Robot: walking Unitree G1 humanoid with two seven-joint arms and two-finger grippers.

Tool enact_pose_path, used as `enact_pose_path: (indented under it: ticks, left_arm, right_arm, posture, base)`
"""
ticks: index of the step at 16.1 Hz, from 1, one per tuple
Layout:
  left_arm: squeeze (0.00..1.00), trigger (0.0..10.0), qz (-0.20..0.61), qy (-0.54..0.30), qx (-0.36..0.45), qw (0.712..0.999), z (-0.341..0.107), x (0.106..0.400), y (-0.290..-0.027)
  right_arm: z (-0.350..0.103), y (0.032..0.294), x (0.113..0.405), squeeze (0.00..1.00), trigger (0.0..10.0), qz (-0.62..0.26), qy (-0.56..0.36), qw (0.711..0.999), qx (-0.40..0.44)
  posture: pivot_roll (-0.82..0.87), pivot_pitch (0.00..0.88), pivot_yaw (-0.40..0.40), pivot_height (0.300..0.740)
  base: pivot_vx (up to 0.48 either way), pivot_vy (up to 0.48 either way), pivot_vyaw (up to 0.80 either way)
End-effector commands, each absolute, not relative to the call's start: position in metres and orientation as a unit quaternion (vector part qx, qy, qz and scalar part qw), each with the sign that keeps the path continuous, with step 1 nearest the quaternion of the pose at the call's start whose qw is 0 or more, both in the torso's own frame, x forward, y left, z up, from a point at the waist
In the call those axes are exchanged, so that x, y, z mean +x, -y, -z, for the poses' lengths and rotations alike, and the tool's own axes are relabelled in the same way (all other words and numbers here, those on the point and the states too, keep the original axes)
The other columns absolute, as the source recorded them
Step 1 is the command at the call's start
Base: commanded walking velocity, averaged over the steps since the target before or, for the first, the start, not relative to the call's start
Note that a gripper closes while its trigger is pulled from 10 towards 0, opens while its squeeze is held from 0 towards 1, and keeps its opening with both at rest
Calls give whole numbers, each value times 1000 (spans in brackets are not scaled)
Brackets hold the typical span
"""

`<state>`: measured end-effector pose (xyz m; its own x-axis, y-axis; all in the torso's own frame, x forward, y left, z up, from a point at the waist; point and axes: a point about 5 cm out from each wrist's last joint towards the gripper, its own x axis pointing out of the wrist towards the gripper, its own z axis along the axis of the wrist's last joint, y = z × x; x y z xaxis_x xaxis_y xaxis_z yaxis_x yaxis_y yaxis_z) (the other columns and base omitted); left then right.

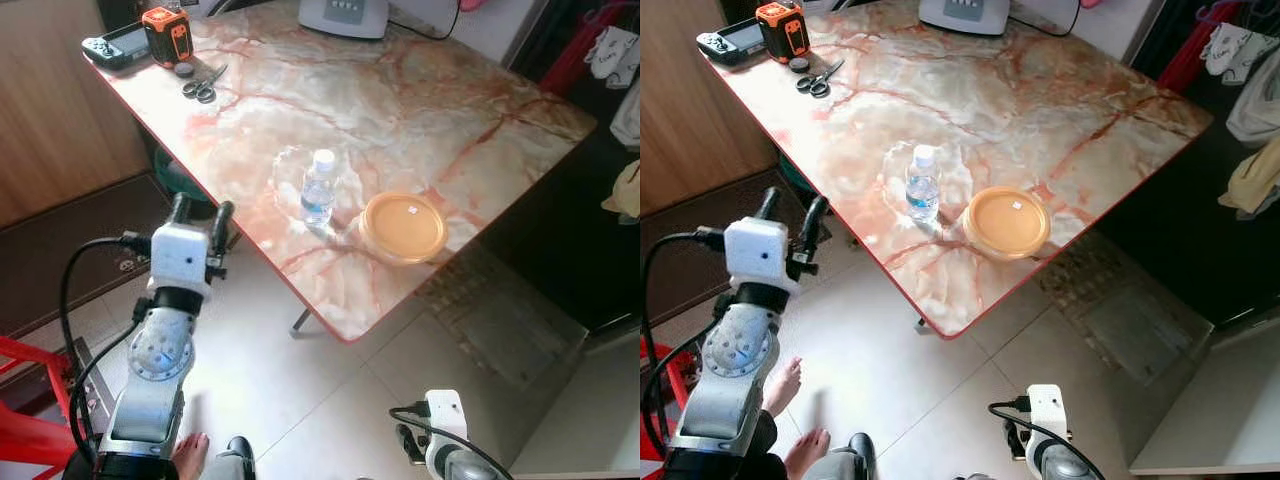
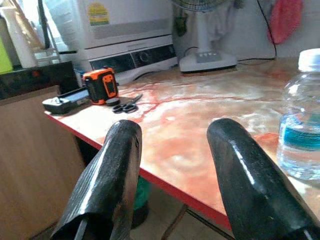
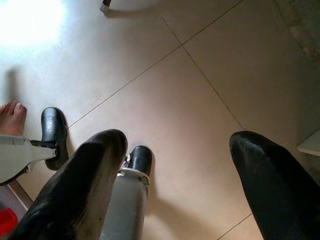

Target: Restocking fridge

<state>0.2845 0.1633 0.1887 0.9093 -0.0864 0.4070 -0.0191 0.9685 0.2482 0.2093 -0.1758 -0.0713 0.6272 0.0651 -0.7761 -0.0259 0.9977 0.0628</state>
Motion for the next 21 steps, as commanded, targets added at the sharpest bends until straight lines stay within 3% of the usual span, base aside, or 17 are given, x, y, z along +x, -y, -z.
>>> enact_pose_path:
  ticks: [1, 9, 17, 21]
  left_arm:
    - [0, 10000, 31, 209, 121, 970, -192, 281, -159]
    - [0, 10000, 38, 188, 114, 975, -202, 280, -157]
    - [0, 10000, 71, 183, 101, 975, -204, 280, -144]
    - [0, 10000, 76, 188, 95, 975, -207, 278, -140]
  right_arm:
    - [75, 178, 201, 0, 10000, -10, -438, 899, 32]
    - [77, 161, 200, 0, 10000, 18, -429, 902, 43]
    - [72, 164, 203, 0, 10000, 68, -375, 923, 53]
    - [74, 166, 199, 0, 10000, 74, -381, 920, 54]
  posture:
    - [88, 167, -110, 740]
    - [99, 148, -52, 740]
    - [74, 156, -24, 740]
    - [68, 153, -32, 740]
  base:
    - [0, 0, 0]
    - [0, 0, 0]
    - [0, 0, 0]
    - [0, 0, 0]
